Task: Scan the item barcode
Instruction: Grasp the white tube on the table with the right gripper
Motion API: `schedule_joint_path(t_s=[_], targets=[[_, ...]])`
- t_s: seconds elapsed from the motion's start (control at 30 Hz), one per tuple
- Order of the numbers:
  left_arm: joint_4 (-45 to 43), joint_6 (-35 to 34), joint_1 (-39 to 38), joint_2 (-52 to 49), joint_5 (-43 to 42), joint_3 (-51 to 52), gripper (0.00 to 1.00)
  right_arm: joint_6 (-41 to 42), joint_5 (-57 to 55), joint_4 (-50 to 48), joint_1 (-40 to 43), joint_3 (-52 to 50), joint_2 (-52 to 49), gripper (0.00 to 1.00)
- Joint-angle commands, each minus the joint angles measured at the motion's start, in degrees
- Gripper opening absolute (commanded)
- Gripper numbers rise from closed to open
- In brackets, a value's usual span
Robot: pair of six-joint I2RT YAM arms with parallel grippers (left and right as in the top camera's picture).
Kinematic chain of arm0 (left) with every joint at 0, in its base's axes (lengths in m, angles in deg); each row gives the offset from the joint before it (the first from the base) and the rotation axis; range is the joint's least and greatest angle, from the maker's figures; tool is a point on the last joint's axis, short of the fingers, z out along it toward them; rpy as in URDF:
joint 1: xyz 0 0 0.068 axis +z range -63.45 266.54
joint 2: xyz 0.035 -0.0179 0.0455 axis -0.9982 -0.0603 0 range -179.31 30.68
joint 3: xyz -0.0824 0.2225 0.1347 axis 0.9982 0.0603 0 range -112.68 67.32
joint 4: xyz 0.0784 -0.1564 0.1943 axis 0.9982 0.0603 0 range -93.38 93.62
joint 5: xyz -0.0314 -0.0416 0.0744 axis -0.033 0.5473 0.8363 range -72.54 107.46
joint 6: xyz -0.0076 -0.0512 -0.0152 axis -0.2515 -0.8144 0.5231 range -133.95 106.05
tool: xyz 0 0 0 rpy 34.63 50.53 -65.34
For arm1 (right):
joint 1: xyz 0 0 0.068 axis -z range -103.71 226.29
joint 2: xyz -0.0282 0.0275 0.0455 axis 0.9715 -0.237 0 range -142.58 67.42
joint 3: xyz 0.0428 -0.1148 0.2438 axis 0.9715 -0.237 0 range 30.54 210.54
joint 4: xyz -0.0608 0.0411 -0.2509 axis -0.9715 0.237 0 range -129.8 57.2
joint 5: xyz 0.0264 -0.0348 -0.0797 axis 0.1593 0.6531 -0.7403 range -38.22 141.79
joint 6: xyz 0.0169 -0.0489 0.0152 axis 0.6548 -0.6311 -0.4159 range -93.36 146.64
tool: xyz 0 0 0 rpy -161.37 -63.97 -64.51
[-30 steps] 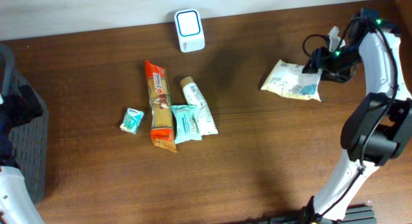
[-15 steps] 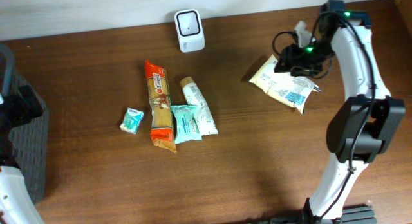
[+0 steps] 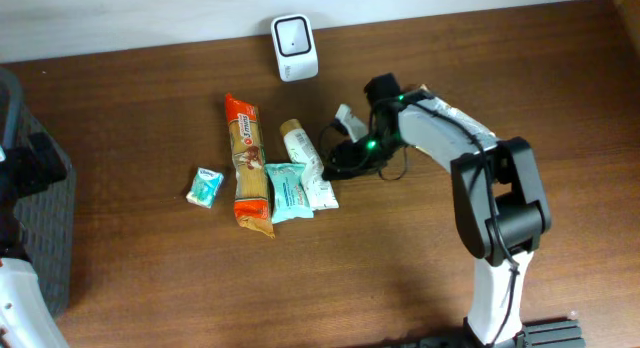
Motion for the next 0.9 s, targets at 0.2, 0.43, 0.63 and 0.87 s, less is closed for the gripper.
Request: schedule_joint_path(t_s=[0.2,0.43,0.63,0.87], targets=[[-0.26,0.70,0.24,0.42,-0.17,-0.74,0.99,8.09,1.60,-10.29,-3.69,-3.78,-3.28,0.44],[-0.26,0.68,0.24,0.42,-0.17,-0.74,0.99,12.41,-4.07,-12.92,-5.49,-3.67,-3.13,0.05],[-0.26,0.68,0.24,0.42,-0.17,-0.74,0.99,12.35,-26.47,3.23,-6.82,5.53,2.62,0.04],[-0.26,0.70,0.24,0.42,-0.17,-0.74,0.99,17.31,-69.75,12.37,-18.01,9.38,-1.88,0.04]])
